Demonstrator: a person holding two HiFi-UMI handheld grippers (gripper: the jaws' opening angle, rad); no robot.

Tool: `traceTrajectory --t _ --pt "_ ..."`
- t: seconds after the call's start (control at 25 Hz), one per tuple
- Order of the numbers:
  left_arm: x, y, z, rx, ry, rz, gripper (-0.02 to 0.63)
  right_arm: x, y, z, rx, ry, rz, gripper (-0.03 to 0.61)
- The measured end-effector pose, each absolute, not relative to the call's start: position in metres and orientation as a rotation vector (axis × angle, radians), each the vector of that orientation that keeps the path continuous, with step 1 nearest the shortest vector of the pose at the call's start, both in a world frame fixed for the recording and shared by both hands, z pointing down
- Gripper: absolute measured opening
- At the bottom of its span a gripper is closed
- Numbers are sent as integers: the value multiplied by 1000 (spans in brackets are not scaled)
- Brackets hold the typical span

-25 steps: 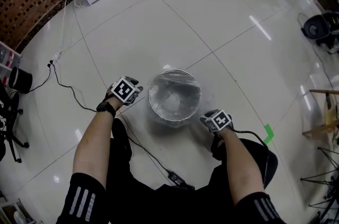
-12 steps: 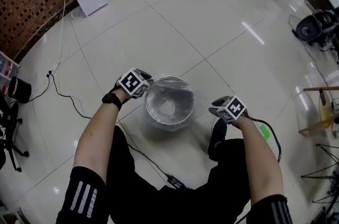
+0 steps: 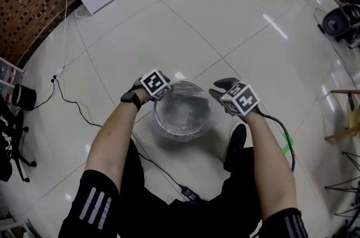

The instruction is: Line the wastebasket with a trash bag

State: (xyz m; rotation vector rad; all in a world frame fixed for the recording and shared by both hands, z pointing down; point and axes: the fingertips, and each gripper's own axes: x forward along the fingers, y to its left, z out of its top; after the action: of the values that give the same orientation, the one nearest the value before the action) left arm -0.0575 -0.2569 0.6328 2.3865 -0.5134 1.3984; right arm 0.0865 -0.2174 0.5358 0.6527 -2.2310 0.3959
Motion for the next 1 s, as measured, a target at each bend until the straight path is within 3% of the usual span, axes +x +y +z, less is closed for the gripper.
traceTrajectory --t 0.12,0.2,0.36,0.64,1.0 --pt "-63 -262 648 2375 -493 1437 113 69 -224 536 595 -2236 359 132" --pt "-62 -267 647 2398 -488 1455 41 68 -232 533 590 -2230 342 131" --pt "-48 -274 627 2476 -436 1391 -6 65 -244 518 603 -2256 334 129" --pt "-55 -308 628 2442 -522 1411 -6 59 -252 517 613 -2264 299 129" --pt "-95 -302 692 2188 -563 1569 -6 63 -235 551 546 -2159 299 129"
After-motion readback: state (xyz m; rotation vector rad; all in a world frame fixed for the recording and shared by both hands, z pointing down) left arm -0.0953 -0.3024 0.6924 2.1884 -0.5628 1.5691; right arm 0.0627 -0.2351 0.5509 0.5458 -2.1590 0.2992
